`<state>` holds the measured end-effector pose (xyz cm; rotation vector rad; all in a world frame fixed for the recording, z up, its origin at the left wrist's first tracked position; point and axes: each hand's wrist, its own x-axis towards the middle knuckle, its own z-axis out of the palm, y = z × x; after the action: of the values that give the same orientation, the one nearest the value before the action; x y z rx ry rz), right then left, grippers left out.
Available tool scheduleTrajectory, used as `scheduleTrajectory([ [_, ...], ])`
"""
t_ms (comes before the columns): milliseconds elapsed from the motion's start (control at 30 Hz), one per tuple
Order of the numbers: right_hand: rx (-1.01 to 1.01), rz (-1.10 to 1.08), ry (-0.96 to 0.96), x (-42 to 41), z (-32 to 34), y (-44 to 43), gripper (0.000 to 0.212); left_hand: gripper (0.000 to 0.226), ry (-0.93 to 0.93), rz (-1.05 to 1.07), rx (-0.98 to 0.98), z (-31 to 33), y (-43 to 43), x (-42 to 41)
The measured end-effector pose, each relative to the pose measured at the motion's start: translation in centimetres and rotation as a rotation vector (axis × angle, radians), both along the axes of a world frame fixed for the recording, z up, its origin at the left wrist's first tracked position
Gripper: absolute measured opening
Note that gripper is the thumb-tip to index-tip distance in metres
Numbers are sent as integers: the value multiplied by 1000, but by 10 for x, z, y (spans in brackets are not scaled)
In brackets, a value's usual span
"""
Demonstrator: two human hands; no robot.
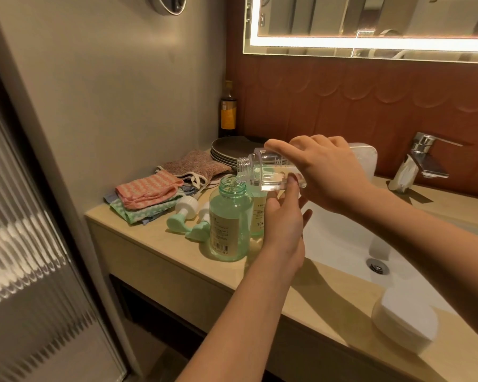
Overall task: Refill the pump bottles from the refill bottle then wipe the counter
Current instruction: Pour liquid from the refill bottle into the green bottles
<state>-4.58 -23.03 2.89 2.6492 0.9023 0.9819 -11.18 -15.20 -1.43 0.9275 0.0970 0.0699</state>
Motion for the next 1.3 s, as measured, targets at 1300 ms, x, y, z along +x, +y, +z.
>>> scheduleTrajectory([
  [1300, -11, 5, -1, 0, 2, 1, 71, 33, 2, -13, -6, 1, 2, -1],
])
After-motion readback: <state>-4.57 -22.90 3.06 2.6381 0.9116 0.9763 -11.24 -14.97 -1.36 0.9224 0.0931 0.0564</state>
